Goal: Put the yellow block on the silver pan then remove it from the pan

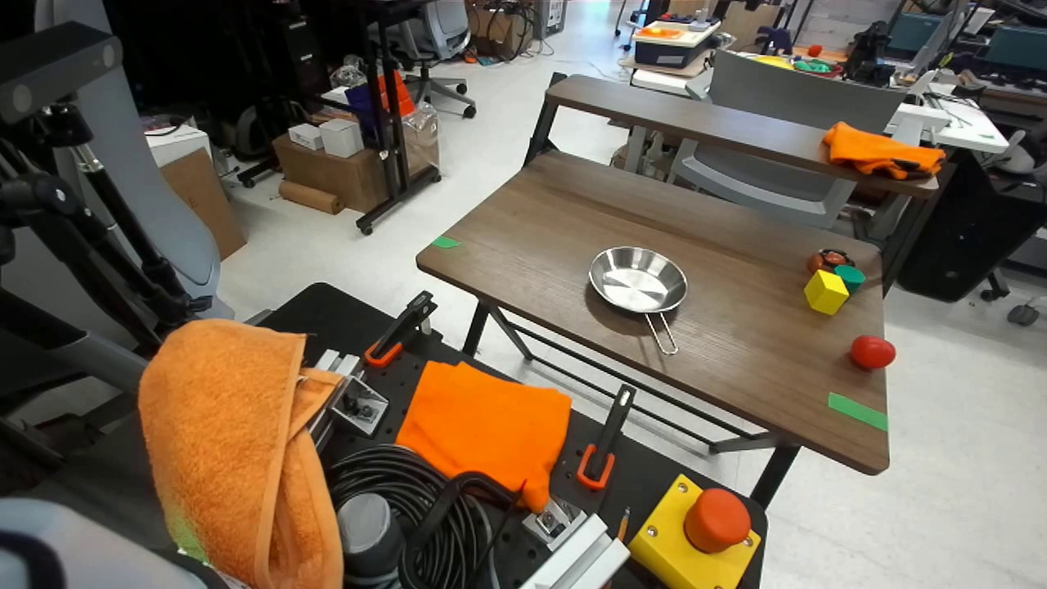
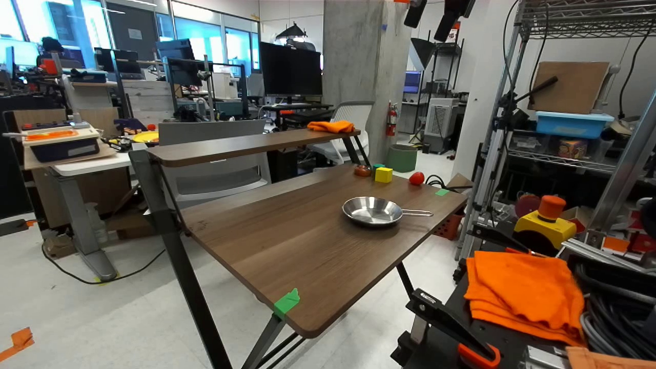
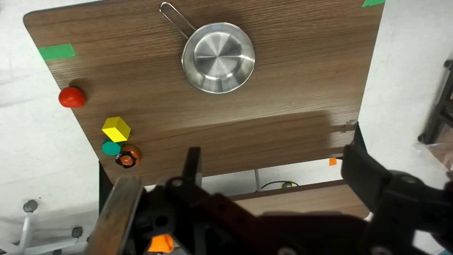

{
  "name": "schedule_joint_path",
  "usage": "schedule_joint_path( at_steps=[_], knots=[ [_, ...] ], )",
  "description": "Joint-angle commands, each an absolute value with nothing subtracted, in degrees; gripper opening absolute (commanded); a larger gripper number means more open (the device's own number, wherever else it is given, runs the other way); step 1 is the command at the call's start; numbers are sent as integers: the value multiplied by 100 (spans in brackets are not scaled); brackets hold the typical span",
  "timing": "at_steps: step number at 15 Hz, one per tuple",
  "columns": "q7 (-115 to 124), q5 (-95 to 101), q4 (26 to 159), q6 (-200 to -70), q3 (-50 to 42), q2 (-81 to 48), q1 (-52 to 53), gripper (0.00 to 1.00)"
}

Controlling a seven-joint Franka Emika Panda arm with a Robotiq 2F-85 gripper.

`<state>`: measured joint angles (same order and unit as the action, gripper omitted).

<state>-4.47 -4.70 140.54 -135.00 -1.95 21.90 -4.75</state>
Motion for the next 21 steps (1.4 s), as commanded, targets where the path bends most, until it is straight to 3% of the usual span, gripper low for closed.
schedule_joint_path(
  at_steps=[1, 21],
  knots=[
    [-700, -666, 14170, -13439, -339, 2340, -162, 100],
    [-1131, -393, 14446, -13546, -562, 2035, -170, 100]
  ],
)
